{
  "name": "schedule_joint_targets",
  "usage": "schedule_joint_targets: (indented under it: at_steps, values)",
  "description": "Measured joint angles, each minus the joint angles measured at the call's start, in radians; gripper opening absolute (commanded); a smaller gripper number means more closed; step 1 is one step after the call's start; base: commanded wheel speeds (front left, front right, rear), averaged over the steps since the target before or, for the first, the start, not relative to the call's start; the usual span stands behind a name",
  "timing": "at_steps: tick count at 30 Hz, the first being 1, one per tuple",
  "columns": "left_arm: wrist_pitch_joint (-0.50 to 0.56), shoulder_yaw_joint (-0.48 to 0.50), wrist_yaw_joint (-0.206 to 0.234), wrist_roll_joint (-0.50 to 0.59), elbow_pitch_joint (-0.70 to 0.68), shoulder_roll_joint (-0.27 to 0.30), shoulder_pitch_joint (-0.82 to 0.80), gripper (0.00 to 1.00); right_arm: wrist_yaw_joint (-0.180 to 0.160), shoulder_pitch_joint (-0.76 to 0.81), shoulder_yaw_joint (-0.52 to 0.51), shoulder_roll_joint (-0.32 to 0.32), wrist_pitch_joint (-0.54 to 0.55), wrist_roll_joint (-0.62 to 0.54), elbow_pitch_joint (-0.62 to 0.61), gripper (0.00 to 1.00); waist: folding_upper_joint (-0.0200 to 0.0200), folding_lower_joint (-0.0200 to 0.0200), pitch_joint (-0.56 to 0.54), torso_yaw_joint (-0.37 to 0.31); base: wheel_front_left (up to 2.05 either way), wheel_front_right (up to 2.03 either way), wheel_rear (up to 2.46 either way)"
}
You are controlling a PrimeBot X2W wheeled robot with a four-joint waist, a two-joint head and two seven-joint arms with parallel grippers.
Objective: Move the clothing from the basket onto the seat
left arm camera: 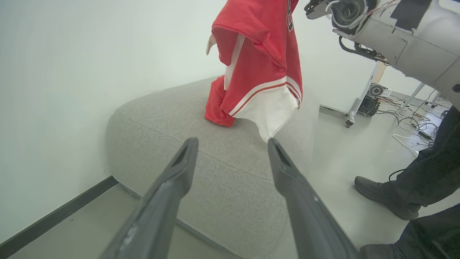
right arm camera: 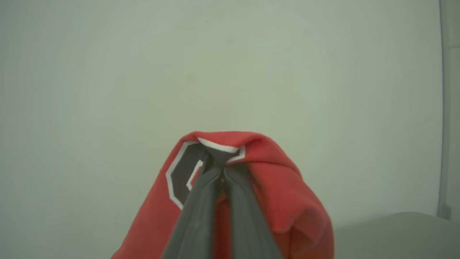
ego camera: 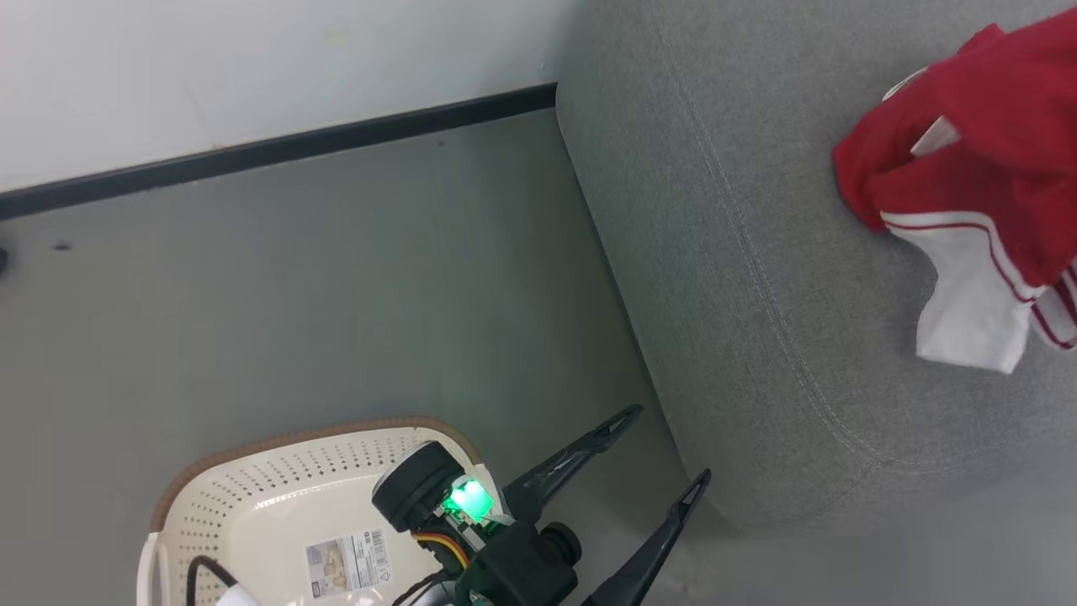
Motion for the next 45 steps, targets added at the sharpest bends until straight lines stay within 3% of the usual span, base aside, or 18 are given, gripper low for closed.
schedule_joint_targets:
  at_steps: [10, 21, 33, 45]
  values:
    - [0.024, -0.028, -0.026, 0.018, 0.0, -0.003, -0.056, 1.0, 0.008, -0.253, -0.098, -0.133, -0.007, 0.025, 0.149, 0.0, 0.0, 0.0, 0.116, -0.001, 0.0, 0.0, 0.0]
    - [0.033, -0.028, -0.035, 0.035, -0.013, 0.0, -0.095, 1.0, 0.031, -0.409, -0.1, -0.216, -0.009, 0.024, 0.29, 0.0, 0.0, 0.0, 0.203, 0.039, 0.0, 0.0, 0.0]
    - [0.033, -0.029, -0.044, 0.038, -0.008, 0.002, -0.136, 1.0, 0.049, -0.422, -0.018, -0.171, -0.008, 0.011, 0.51, 0.0, 0.0, 0.0, 0.293, 0.081, 0.0, 0.0, 0.0]
    - [0.018, -0.028, -0.052, 0.038, 0.018, 0.009, -0.137, 1.0, 0.066, -0.413, -0.008, -0.102, 0.019, 0.058, 0.689, 0.0, 0.0, -0.0001, 0.298, 0.084, 0.0, 0.0, 0.0]
